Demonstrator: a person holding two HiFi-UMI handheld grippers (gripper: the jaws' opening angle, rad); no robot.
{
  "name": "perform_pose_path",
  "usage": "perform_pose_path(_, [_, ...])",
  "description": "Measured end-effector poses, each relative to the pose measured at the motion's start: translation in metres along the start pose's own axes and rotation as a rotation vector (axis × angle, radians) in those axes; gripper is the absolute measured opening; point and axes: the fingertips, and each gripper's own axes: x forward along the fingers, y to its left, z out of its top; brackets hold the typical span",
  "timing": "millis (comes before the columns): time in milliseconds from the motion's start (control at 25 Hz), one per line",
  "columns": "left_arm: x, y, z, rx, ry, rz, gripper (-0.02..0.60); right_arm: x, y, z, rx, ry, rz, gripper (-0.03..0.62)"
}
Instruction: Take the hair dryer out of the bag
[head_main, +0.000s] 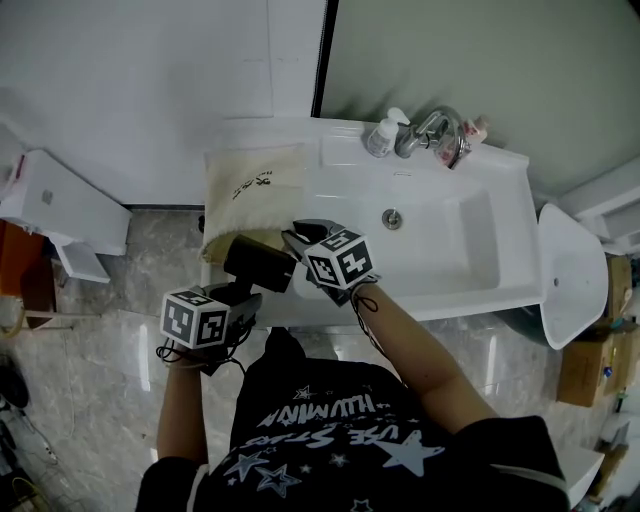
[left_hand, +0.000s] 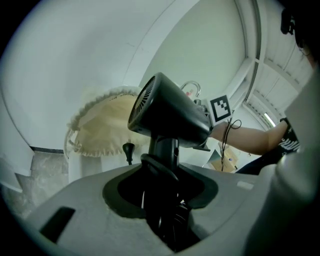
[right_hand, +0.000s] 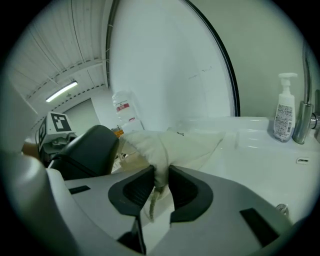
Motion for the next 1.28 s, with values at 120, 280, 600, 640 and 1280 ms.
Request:
perform_pose_path(120, [-0.005, -0.011, -0.004, -0.022, -0.044, 0.008, 0.178, -0.005, 0.001, -0.006, -0.016, 0.011, -0.018, 0.120])
perform_pose_path(280, [-0.013, -0.027, -0.012, -0.053, -0.115, 0.031, 0.178, -0.023, 0.008, -0.014, -0.051, 0.010, -0.041, 0.209])
perform_pose_path(600, [-0.023, -0.076, -0.023, -0.070, -0.248, 0.088, 0.176, -0.098, 0.019, -0.028, -0.050, -0.091, -0.066, 0.227])
perform_pose_path(640, [-0.024, -0.083, -0.024, -0.071, -0.264, 0.098, 0.176, -0.108, 0.021, -0.031, -0.051, -0.104, -0.065, 0.225])
perform_pose_path(1280, [-0.025, -0.179, -0.068, -0.112, -0.395, 0.168, 0.175, -0.234, 0.053, -0.096, -0.022, -0.222, -0.049, 0.003])
